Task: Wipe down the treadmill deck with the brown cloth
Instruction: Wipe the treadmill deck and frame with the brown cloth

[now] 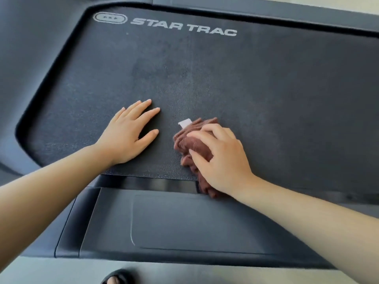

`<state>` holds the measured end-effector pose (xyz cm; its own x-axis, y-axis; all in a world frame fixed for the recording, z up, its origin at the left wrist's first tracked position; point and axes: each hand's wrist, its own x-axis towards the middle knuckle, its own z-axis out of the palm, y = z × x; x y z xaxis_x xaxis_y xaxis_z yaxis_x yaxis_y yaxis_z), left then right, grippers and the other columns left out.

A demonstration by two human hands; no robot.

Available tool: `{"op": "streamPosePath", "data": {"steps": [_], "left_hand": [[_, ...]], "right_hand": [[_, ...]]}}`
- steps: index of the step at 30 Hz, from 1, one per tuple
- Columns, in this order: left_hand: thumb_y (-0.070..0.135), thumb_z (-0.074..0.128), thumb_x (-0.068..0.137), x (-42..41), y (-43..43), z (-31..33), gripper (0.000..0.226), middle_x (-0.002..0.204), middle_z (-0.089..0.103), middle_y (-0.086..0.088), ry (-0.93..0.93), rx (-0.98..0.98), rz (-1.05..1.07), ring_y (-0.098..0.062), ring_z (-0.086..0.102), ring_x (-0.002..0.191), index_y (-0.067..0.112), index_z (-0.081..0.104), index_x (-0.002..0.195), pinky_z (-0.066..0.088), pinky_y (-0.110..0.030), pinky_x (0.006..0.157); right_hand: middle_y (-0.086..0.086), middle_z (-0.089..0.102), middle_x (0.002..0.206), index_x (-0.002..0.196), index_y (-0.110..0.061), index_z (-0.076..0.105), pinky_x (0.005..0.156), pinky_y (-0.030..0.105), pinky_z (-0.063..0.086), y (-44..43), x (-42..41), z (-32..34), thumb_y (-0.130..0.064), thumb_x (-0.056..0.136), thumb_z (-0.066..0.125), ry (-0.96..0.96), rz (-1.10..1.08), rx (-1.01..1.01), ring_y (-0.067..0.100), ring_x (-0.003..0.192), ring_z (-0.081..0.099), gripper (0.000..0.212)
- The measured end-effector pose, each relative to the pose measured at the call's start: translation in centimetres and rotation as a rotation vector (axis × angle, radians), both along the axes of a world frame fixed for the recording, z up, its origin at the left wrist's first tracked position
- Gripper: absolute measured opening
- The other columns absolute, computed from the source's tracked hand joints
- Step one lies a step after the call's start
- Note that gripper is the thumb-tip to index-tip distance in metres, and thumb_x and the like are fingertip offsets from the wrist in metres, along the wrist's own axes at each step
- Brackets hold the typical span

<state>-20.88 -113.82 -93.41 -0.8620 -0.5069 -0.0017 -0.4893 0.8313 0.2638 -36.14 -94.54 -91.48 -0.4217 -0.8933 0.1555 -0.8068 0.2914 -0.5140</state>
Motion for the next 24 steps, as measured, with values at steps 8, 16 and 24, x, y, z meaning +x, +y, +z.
{"op": "streamPosePath", "data": {"steps": [8, 16, 24], "left_hand": [[0.057, 0.019, 0.086, 2.4, 0.2, 0.3, 0.069, 0.156, 0.019, 0.001, -0.029, -0.001, 0.015, -0.021, 0.015, 0.144, 0.025, 0.029, 0.146, 0.011, -0.040, 0.116], [0.044, 0.037, 0.095, -1.9, -6.6, 0.5, 0.056, 0.156, 0.022, -0.001, 0.072, 0.004, 0.178, -0.022, 0.014, 0.144, 0.021, 0.032, 0.145, 0.011, -0.052, 0.114], [0.039, 0.040, 0.095, -10.1, -17.1, -0.2, 0.052, 0.154, 0.027, -0.004, 0.103, -0.017, 0.180, -0.023, 0.021, 0.142, 0.020, 0.034, 0.143, 0.018, -0.052, 0.114]], "right_hand": [[-0.007, 0.057, 0.118, 0.111, -0.032, 0.065, 0.085, 0.036, 0.037, -3.9, 0.1, -0.3, -0.034, 0.084, 0.061, 0.006, 0.002, -0.048, 0.021, 0.113, 0.049, 0.027], [-0.006, 0.051, 0.124, 0.121, -0.039, 0.056, 0.090, 0.039, 0.036, -15.4, -3.7, -0.6, -0.038, 0.090, 0.052, 0.002, -0.240, -0.026, 0.020, 0.117, 0.043, 0.031], [-0.004, 0.052, 0.124, 0.122, -0.039, 0.057, 0.090, 0.041, 0.038, -23.3, -9.0, -1.2, -0.039, 0.092, 0.050, 0.038, -0.279, -0.051, 0.022, 0.117, 0.043, 0.031]]}}
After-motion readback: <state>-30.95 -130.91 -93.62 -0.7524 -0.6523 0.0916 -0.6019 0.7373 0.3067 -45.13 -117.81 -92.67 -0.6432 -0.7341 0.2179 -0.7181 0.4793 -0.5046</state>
